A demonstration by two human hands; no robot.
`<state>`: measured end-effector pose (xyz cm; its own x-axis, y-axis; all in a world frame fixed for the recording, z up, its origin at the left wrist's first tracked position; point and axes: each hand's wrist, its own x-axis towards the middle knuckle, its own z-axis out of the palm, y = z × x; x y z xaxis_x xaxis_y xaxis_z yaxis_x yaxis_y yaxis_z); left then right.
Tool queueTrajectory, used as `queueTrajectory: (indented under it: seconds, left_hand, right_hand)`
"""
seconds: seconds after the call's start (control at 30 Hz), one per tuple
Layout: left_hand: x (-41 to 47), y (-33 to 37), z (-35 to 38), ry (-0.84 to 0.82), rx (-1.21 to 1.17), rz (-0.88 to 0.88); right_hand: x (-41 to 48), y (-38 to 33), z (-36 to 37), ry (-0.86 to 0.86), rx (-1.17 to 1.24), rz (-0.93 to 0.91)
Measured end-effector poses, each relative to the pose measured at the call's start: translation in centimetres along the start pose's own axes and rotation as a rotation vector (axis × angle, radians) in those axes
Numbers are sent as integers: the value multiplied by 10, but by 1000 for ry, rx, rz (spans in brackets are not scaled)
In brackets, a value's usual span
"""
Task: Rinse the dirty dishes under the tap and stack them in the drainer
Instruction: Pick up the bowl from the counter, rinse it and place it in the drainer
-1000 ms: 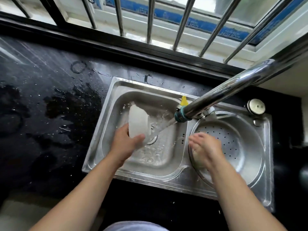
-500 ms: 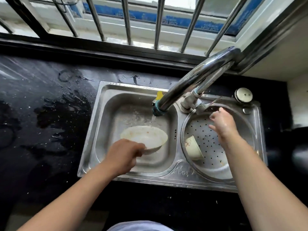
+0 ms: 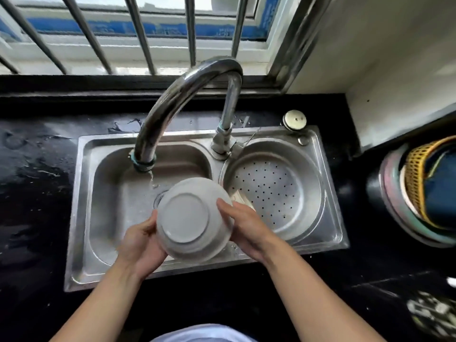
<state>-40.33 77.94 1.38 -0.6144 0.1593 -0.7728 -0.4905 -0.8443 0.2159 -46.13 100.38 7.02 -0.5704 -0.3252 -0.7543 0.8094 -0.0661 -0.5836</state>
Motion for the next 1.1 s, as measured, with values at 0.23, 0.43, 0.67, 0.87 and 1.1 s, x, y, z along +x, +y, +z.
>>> queueTrajectory:
  seconds: [0.23,0.43,0.67,0.87,1.1]
  left_hand:
    - [20,-38,80,-43,694,-19]
    - [33,-101,89,-43,1651,381]
    - [22,-158,36,-93,2256,358]
    - [20,-158,24,-116,2290,321]
    - [23,-162,24,-80,2267,310]
  right_hand:
    - [-36,-36,-67,201,337,-189]
    - [3,-75,-116,555,208,-258]
    - [93,-86,-122,651,58,-163]
    - [136,-79,-98,622,-36,-172]
    - [148,-73,-75,584,-82,-207]
